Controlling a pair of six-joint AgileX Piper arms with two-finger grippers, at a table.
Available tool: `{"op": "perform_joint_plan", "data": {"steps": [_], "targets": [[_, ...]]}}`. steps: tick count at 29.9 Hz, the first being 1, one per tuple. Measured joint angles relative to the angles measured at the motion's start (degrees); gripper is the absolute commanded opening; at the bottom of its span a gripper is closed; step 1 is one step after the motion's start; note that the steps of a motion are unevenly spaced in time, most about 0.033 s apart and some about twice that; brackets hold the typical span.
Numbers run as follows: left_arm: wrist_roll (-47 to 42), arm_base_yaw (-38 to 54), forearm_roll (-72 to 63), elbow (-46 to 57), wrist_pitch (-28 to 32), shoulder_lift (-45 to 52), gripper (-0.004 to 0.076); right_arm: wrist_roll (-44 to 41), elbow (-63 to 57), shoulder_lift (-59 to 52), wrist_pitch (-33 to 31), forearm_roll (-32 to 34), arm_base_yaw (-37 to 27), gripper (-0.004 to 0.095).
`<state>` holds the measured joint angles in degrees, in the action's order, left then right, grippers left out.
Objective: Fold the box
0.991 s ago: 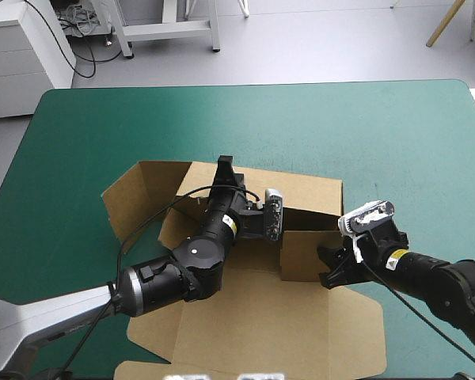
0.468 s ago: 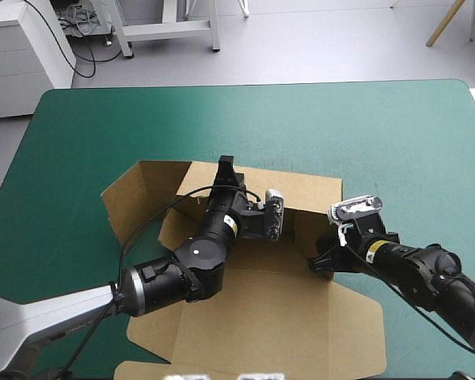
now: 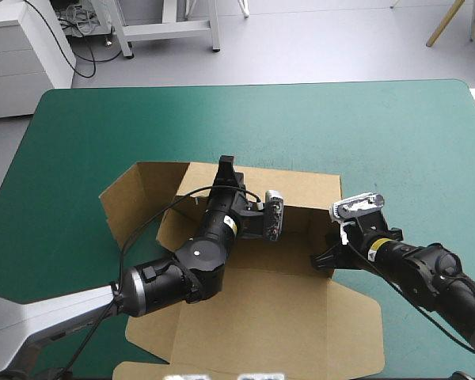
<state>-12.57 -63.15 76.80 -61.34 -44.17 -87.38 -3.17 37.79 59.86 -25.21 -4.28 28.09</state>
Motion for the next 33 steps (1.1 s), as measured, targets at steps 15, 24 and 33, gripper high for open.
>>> {"op": "perform_joint_plan", "data": {"steps": [15,24,33], "targets": [[0.0,-0.8,-3.51,0.5,-0.09,2.38,0.0414,0.0,0.0,0.31,1.25,-0.71,-0.06,-0.0018],[0.0,-6.99,-4.89,-3.07,-0.78,5.03,0.0414,-0.22,0.0,0.37,3.44,-2.62,-0.06,-0.0018],[0.92,-13.63,-12.39,-10.26,-3.72,5.3,0.0413,-0.35,0.0,0.37,3.85,-3.04,-0.06,-0.0018]]}}
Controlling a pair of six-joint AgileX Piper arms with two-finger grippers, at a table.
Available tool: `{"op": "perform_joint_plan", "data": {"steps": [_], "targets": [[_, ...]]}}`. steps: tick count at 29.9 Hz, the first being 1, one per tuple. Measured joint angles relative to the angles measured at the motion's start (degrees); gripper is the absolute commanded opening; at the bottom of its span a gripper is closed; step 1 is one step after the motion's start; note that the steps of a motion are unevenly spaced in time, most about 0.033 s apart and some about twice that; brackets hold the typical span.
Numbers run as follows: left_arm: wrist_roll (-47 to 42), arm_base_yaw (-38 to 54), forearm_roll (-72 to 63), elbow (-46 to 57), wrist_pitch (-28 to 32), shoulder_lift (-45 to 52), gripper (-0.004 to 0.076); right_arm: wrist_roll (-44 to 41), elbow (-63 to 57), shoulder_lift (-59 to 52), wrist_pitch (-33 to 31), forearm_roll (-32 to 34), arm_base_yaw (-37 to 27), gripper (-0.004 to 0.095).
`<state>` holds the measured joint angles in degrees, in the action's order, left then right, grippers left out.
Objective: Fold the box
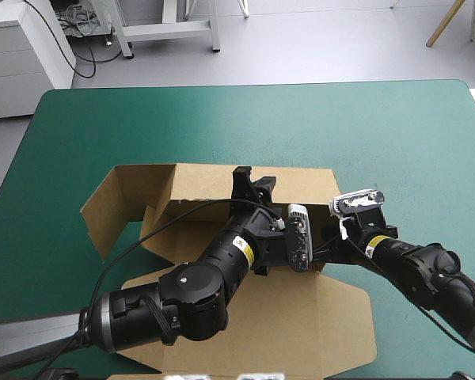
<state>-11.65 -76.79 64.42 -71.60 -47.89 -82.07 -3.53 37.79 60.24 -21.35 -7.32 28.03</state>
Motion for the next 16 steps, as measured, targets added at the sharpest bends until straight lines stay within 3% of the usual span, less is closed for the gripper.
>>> {"op": "perform_joint_plan", "data": {"steps": [10,16], "targets": [[3.31,0.03,-14.69,-10.98,-5.01,0.0,0.0412,0.0,0.0,0.0,0.0,0.0,0.0,-0.0018],[3.41,9.92,-20.44,-19.36,-8.62,0.0,0.0412,-0.11,0.0,0.0,0.0,0.0,0.0,-0.0018]]}}
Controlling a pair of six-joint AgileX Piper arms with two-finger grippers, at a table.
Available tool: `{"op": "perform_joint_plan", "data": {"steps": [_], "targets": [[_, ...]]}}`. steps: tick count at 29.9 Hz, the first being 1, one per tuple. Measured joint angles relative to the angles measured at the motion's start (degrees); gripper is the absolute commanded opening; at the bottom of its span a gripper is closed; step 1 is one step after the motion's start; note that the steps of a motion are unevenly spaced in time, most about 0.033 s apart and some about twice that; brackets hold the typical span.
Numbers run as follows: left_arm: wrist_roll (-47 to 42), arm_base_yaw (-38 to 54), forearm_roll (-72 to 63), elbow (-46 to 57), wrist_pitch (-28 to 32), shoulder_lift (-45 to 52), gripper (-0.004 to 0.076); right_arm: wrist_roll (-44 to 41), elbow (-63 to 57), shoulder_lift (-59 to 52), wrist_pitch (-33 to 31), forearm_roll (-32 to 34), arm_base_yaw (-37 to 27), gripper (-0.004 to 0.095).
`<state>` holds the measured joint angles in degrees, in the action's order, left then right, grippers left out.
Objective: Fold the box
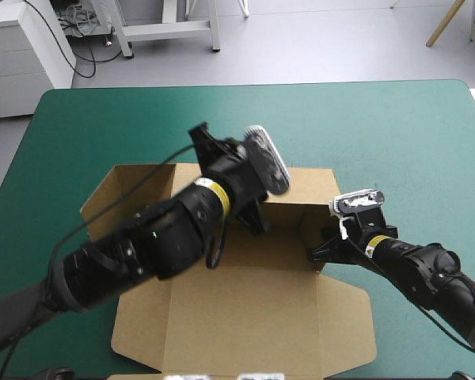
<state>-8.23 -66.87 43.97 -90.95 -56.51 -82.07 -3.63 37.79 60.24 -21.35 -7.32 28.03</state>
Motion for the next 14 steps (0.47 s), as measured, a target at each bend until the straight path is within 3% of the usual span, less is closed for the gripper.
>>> {"op": "perform_joint_plan", "data": {"steps": [7,14], "targets": [[2.82,26.57,-10.0,-5.4,-5.18,0.04,0.0377,-0.17,0.0,0.0,-0.05,0.0,0.0,-0.0018],[8.23,53.71,-29.07,-5.45,-10.03,0.06,0.0362,-1.74,0.71,0.0,-1.38,2.07,0.05,-0.0018]]}}
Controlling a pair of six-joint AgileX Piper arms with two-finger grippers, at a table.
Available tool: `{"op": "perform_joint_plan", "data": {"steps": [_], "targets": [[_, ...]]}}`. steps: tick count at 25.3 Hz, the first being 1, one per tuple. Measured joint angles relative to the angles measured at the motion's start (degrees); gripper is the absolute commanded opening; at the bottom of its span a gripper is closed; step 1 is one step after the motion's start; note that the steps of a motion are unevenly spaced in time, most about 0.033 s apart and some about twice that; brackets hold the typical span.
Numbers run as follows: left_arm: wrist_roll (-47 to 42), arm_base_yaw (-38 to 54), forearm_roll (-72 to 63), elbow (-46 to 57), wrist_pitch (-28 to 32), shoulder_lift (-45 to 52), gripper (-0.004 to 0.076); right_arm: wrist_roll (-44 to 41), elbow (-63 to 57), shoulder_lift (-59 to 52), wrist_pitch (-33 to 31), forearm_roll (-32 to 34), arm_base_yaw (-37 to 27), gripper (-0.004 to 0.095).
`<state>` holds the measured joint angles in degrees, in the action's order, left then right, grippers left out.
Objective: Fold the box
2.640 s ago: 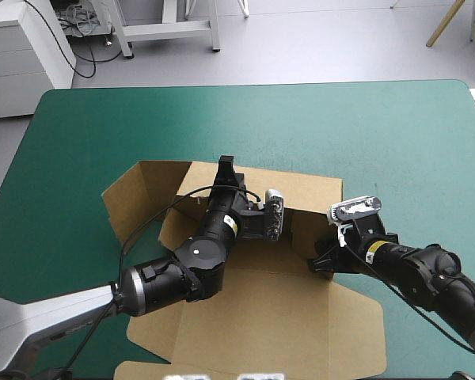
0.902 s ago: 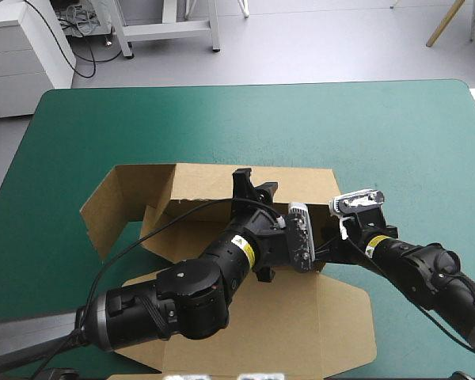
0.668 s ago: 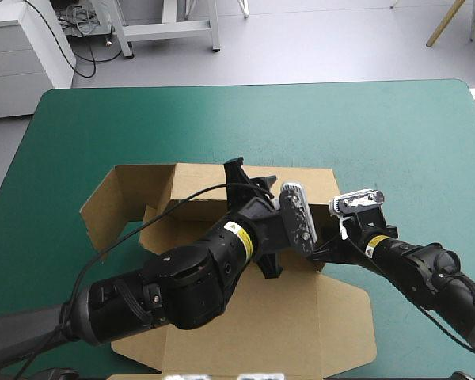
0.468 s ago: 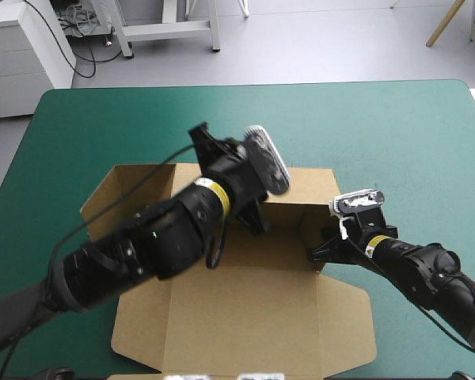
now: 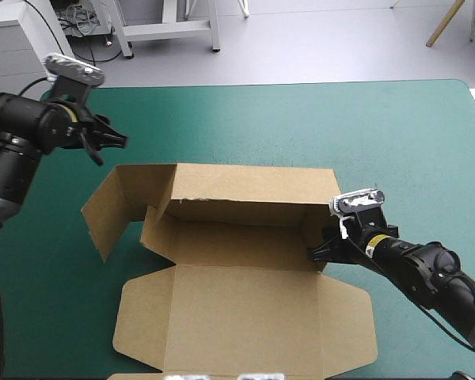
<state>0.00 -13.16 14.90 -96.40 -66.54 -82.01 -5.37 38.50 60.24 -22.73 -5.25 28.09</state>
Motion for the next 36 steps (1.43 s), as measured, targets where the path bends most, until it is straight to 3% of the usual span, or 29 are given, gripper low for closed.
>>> {"op": "perform_joint_plan", "data": {"steps": [6,13,19,25,29,36], "targets": [[3.28,14.44,-8.08,0.51,-0.12,0.22,0.0362,-6.14,3.83,0.0,-5.59,8.89,0.0,-0.0019],[4.44,18.64,-9.43,11.36,4.29,2.83,0.0362,-10.65,10.18,0.0,-14.03,14.84,-0.2,-0.0019],[4.5,18.64,-13.88,23.83,10.46,5.09,0.0361,-10.16,16.92,0.18,-22.29,14.8,-4.42,-0.0019],[4.63,18.64,-15.65,29.82,13.7,6.07,0.0355,-5.03,23.45,3.96,-27.42,12.42,-9.09,-0.0019],[6.2,18.64,-18.99,30.85,14.62,6.16,0.0354,4.95,32.41,15.48,-33.33,3.49,-13.9,-0.0019],[7.55,18.64,-19.06,30.85,14.8,6.2,0.0308,8.72,49.82,33.58,-41.11,2.39,-14.36,-0.0019]]}}
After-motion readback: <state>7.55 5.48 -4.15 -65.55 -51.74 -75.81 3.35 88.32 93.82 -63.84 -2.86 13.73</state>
